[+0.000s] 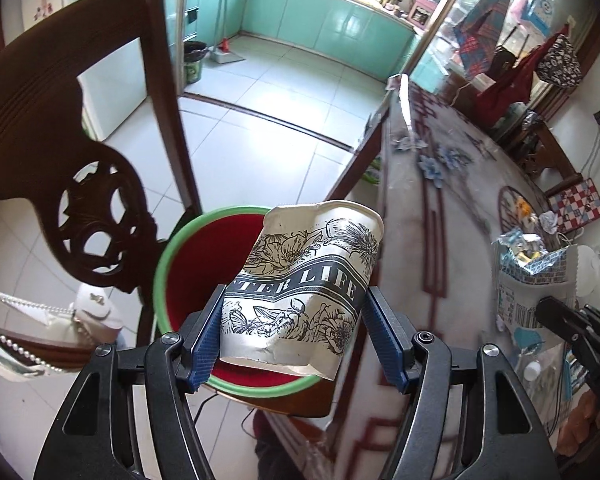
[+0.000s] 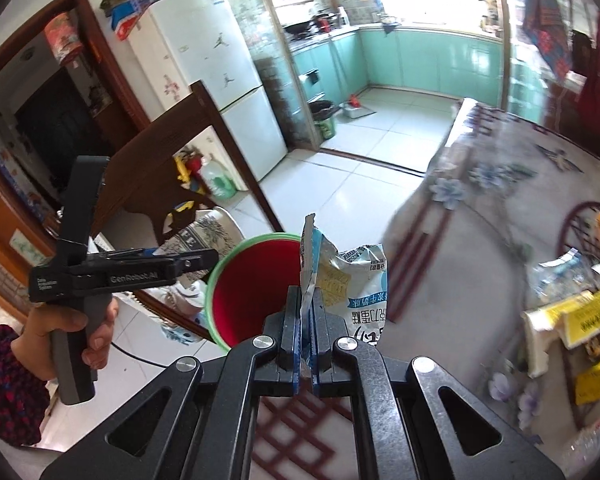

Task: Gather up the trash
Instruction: 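Move cup and wrapper over the red bucket and open both tools, then grasp the yellow drink carton with the left tool while the right tool grasps the water bottle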

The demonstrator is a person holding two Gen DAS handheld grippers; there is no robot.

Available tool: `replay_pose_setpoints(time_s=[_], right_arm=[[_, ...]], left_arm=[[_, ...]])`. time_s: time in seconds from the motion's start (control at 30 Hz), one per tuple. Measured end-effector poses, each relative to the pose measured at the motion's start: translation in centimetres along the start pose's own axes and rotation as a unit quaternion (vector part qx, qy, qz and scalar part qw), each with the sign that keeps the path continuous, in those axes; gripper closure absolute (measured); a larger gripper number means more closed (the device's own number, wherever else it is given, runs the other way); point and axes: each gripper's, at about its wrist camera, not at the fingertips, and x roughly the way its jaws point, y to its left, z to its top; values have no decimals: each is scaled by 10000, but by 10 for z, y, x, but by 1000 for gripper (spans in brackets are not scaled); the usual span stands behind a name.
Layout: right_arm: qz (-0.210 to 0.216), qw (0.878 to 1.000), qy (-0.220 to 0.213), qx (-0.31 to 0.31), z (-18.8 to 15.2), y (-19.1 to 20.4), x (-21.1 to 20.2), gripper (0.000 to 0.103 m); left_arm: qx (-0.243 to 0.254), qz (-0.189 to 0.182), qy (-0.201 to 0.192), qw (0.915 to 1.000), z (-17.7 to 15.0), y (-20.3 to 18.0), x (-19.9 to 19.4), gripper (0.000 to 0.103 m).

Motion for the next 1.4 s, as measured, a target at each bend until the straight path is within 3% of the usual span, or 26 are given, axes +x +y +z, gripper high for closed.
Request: replay_pose_setpoints(time_s=[0.27, 0.47, 0.73, 0.83, 0.9, 0.97, 1.07, 1.2, 1.4], right_arm=[[763, 9968, 230, 41, 17, 19, 56, 101], [798, 9954, 522, 35, 18, 25, 89, 101], [731, 9954, 516, 334, 20, 17, 105, 99], [615, 9957, 480, 496, 20, 12, 107, 82], [598, 9953, 371, 669, 19, 7, 104, 55], [610, 9947, 293, 772, 18, 3, 100, 48], [611, 9938, 271, 886, 13, -3, 89, 48], [380, 9929, 41, 1124, -2, -24, 56, 48], [-794, 9794, -450, 1801, -44, -98, -30, 48]], left_arm=[[-238, 393, 250, 9986, 5, 44, 26, 38], [-173, 356, 363, 9986, 10, 48, 38, 38], [-291, 275, 421, 9983, 16, 47, 50, 37], [-390, 346, 342, 9981, 17, 48, 49, 30], [-476, 395, 294, 9976, 17, 49, 48, 21], [-570, 437, 212, 9972, 16, 50, 45, 21], [-612, 511, 159, 9967, 13, 47, 40, 21], [-299, 610, -50, 9977, 8, 29, 27, 21], [510, 592, -320, 9964, -2, -20, 13, 18]])
